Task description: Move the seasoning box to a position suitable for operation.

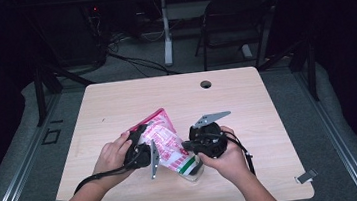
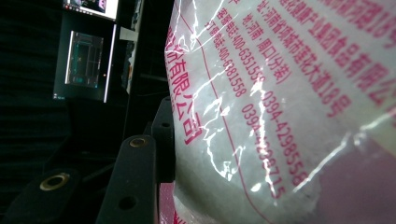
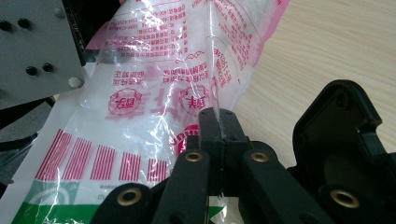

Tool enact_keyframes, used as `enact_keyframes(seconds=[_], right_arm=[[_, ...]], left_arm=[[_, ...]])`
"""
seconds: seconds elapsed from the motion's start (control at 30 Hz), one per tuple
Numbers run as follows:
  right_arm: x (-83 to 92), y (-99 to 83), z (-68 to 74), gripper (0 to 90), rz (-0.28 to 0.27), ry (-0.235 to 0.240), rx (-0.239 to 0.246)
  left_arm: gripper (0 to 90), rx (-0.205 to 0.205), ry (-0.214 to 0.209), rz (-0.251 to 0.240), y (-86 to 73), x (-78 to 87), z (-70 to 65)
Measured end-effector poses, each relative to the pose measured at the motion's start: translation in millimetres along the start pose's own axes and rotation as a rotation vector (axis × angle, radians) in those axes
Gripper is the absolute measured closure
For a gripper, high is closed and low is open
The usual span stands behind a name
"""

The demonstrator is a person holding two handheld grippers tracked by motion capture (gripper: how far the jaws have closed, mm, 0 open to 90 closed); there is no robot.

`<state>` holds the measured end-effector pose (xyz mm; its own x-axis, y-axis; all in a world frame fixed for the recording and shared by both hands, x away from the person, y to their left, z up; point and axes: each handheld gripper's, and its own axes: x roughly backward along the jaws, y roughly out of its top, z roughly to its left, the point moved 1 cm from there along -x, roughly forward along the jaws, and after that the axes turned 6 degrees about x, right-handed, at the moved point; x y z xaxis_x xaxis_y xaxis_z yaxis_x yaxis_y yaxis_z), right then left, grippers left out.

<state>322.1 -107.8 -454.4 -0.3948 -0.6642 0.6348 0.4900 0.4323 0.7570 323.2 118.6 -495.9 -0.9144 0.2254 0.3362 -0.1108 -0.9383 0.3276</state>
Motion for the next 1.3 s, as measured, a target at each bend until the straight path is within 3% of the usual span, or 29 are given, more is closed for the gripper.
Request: enact_keyframes(seconds=[0.93, 1.3], right_arm=[[0.9, -2.3, -0.4, 90.0, -0.006, 0.009, -0.006], [-0.5, -4.0, -0.7, 90.0, 0.000, 0.009, -0.009]], left_arm=[[61.8, -0.078, 0.034, 0.008, 5.2, 4.9, 5.4], [61.9, -0.096, 0.029, 0.018, 6.1, 5.3, 5.1]])
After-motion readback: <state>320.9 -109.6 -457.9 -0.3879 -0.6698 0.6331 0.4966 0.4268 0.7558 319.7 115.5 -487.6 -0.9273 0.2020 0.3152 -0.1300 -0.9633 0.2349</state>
